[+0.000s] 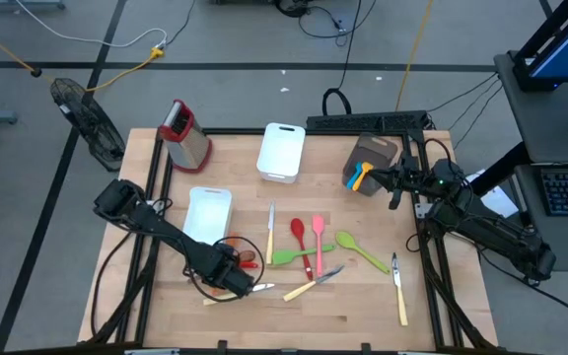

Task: Pick & Place Kitchen Items
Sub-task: Put the orange spatula into the black bin

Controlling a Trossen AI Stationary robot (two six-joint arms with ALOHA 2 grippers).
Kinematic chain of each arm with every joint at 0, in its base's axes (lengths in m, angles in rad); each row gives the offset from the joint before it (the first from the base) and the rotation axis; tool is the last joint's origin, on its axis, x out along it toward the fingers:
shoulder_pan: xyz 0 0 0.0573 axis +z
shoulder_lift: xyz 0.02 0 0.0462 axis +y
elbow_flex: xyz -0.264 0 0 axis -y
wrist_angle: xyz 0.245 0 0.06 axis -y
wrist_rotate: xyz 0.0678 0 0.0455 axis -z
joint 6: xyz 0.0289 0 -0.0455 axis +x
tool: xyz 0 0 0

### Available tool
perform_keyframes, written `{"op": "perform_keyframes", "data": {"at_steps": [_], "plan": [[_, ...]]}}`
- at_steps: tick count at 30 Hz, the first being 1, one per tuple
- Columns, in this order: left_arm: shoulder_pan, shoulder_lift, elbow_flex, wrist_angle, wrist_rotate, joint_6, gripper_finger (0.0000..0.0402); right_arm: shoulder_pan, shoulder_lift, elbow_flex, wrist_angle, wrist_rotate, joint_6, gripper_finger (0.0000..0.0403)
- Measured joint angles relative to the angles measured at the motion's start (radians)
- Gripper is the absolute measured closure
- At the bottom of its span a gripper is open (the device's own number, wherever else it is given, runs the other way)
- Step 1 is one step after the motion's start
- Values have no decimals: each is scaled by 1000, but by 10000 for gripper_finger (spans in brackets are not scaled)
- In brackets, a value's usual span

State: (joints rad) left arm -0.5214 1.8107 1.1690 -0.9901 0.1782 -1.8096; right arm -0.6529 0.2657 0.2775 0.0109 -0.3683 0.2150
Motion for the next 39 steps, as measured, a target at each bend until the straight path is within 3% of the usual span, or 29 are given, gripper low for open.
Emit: {"op": "perform_keyframes", "data": {"at_steps": [14,23,28,33,36,39], "plan": [[5,-73,2,6,-57,-24,393,0,0,0,0,0,0,399],[10,-181,79,25,-266,-36,393,0,0,0,7,0,0,399],[37,-185,184,38,-382,57,393,0,0,0,7,0,19,399],[85,-185,237,151,-484,188,393,0,1,0,8,-2,137,399],[120,-185,246,229,-500,276,393,0,1,0,8,-7,252,399],[156,-184,246,314,-498,369,393,0,3,0,8,-88,334,399]]}}
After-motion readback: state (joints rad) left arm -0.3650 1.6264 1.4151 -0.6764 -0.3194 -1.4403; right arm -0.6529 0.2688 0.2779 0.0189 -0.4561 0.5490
